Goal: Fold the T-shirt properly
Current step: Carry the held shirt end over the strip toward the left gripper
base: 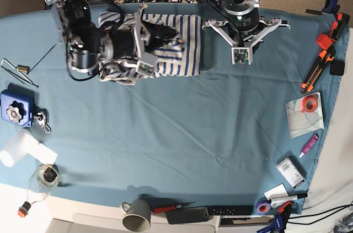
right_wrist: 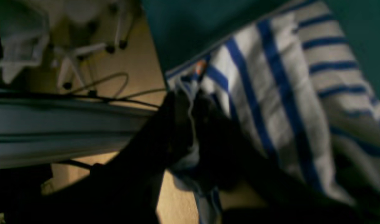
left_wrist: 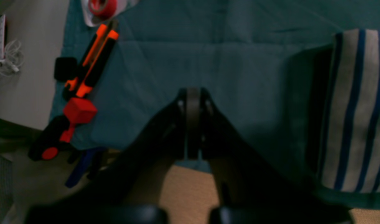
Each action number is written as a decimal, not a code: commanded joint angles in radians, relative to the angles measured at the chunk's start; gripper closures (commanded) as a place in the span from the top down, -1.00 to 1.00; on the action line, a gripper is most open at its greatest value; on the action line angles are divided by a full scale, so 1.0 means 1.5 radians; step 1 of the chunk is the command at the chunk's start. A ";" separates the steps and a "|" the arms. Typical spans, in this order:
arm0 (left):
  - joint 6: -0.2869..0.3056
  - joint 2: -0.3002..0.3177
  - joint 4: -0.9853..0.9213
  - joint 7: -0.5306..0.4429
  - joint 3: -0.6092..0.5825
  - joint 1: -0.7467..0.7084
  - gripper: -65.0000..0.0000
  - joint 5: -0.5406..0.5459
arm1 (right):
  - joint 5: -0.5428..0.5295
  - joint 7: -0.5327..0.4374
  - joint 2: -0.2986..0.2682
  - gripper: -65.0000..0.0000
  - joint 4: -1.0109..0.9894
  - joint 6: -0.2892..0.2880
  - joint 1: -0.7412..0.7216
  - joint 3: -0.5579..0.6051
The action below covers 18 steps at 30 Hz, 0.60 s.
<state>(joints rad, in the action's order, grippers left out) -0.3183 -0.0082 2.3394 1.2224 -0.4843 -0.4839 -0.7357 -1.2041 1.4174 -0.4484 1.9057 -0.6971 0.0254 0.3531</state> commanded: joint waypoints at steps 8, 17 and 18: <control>0.042 -0.004 0.011 -0.013 -0.024 -0.034 -1.00 -0.018 | 0.021 -0.014 0.047 -1.00 -0.075 -0.001 -0.066 0.062; 0.042 -0.004 0.011 -0.019 -0.024 -0.034 -1.00 -0.018 | 0.015 -0.014 0.082 -1.00 -0.094 -0.001 -0.070 0.088; 0.042 -0.004 0.011 -0.019 -0.024 -0.034 -1.00 -0.018 | 0.004 -0.014 0.081 -1.00 -0.094 -0.001 -0.070 0.088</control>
<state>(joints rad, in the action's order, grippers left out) -0.3183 -0.0082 2.3432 1.2140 -0.4843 -0.4843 -0.7567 -1.1614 1.4174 -0.3256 1.7493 -0.6964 -0.0639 0.4900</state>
